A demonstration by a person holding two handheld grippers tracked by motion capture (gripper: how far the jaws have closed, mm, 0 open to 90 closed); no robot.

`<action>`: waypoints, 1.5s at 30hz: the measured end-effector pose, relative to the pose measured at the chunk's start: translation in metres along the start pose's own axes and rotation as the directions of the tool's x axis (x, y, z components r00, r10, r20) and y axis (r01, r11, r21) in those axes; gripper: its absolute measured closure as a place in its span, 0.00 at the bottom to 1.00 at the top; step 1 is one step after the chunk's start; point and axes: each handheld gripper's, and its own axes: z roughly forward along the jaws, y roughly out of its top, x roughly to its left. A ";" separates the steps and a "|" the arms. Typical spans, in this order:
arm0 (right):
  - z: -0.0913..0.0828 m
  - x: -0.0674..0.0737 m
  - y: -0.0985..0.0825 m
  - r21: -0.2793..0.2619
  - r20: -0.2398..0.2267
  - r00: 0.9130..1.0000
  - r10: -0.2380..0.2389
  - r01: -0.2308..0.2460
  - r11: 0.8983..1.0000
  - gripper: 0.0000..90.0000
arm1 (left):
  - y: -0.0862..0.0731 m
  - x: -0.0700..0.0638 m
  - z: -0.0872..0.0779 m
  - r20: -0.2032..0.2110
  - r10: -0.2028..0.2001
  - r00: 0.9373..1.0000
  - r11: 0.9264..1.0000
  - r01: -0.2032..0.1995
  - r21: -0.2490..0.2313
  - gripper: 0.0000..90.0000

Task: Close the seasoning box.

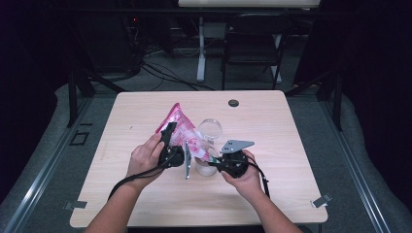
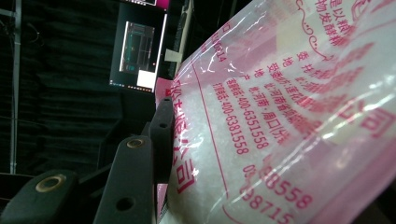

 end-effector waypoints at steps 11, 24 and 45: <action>0.000 0.000 0.000 -0.002 0.002 1.000 0.001 -0.001 1.000 1.00 | 0.001 0.002 0.000 -0.001 0.012 1.000 1.000 -0.012 0.003 0.67; 0.000 0.000 0.000 -0.004 0.003 1.000 0.000 0.000 1.000 1.00 | 0.003 0.004 0.001 0.008 0.040 0.999 0.999 -0.040 0.006 0.67; 0.000 0.000 0.000 -0.006 0.004 1.000 -0.003 0.003 1.000 1.00 | 0.004 0.007 0.002 0.021 0.082 0.996 0.997 -0.082 0.006 0.67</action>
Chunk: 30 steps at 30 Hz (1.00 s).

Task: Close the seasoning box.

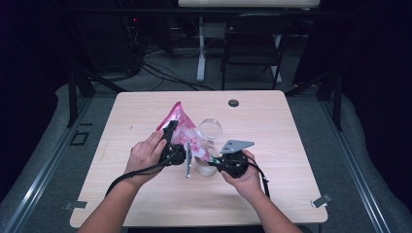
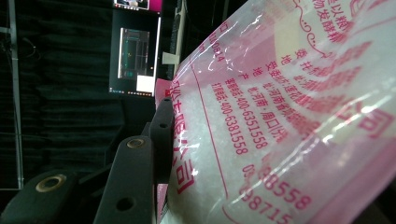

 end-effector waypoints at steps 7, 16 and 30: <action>0.000 0.000 0.000 -0.001 0.000 1.000 -0.001 0.001 1.000 1.00 | 0.000 0.001 0.000 0.005 0.006 1.000 1.000 -0.006 -0.004 0.67; 0.000 0.000 0.000 -0.001 -0.001 1.000 0.000 0.000 1.000 1.00 | 0.002 0.003 0.000 0.004 0.025 1.000 1.000 -0.025 -0.004 0.67; 0.000 -0.001 0.000 -0.003 -0.003 1.000 0.003 -0.003 1.000 1.00 | 0.005 0.005 0.001 0.003 0.054 0.999 0.998 -0.054 -0.010 0.67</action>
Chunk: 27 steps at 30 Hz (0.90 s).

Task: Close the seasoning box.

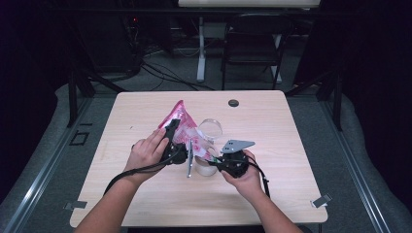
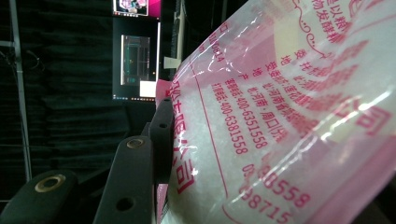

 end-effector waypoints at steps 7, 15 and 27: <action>0.000 0.000 0.000 0.000 0.001 1.000 -0.001 0.001 1.000 1.00 | 0.000 0.001 0.001 0.000 0.017 1.000 1.000 -0.017 -0.011 0.66; -0.001 -0.001 0.000 0.000 0.002 1.000 0.001 -0.001 1.000 1.00 | 0.003 0.002 0.001 -0.005 0.022 1.000 1.000 -0.022 -0.008 0.66; -0.002 -0.002 0.000 -0.001 0.007 1.000 0.003 -0.003 1.000 1.00 | 0.005 0.003 0.001 -0.008 0.035 0.999 0.999 -0.036 -0.009 0.66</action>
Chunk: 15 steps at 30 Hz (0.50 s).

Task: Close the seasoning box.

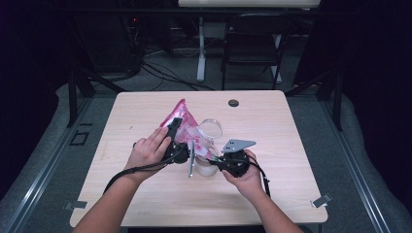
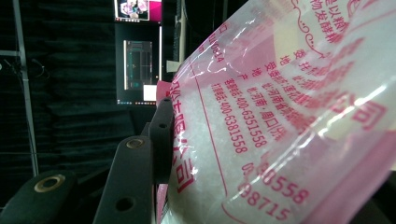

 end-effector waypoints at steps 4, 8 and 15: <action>-0.001 -0.001 0.000 -0.001 0.007 1.000 0.003 -0.003 1.000 1.00 | 0.001 0.001 0.000 -0.004 0.013 1.000 1.000 -0.013 -0.004 0.66; -0.003 -0.002 0.000 -0.005 0.012 1.000 0.009 -0.009 1.000 1.00 | 0.002 0.002 0.000 -0.004 0.018 1.000 1.000 -0.018 -0.006 0.66; -0.003 -0.002 0.000 0.001 0.021 1.000 0.009 -0.009 1.000 1.00 | 0.001 -0.001 0.001 -0.009 0.035 0.999 0.999 -0.035 -0.012 0.66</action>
